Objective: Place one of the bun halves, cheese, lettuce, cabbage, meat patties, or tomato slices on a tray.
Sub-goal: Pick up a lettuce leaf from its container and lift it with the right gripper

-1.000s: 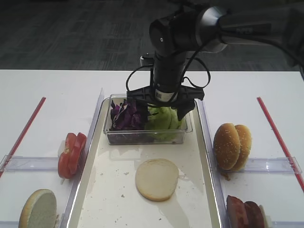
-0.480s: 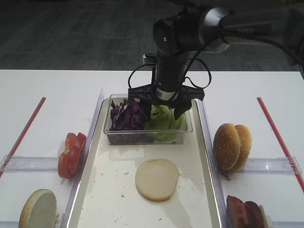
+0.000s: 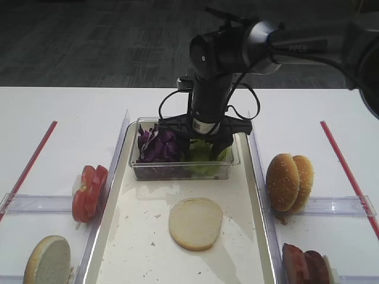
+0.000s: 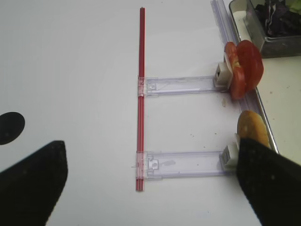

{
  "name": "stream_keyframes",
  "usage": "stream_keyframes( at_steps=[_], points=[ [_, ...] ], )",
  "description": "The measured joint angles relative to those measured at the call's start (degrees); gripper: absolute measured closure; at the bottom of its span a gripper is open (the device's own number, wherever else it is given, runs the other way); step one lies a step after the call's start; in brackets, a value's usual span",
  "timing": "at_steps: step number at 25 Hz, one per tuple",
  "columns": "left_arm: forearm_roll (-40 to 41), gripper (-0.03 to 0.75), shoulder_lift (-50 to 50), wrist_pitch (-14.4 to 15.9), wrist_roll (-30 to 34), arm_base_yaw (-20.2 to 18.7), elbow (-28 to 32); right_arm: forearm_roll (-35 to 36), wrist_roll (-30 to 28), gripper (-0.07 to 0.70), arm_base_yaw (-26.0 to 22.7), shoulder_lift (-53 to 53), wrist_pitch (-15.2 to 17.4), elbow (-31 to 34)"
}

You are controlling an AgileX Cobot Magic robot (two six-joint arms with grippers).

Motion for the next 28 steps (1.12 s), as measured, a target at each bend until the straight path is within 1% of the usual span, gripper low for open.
stream_keyframes(
  at_steps=[10, 17, 22, 28],
  points=[
    [0.0, 0.044, 0.0, 0.0, 0.0, 0.0, 0.0, 0.1, 0.0, 0.262, 0.0, 0.2, 0.0, 0.0],
    [0.0, 0.044, 0.0, 0.0, 0.0, 0.0, 0.0, 0.1, -0.2, 0.288, 0.0, 0.2, 0.2, 0.0],
    [0.0, 0.044, 0.0, 0.0, 0.0, 0.0, 0.0, -0.8, -0.2, 0.307, 0.0, 0.3, 1.7, -0.5],
    [0.0, 0.044, 0.0, 0.0, 0.0, 0.0, 0.0, -1.7, -0.2, 0.316, 0.0, 0.3, 4.0, -5.3]
  ],
)
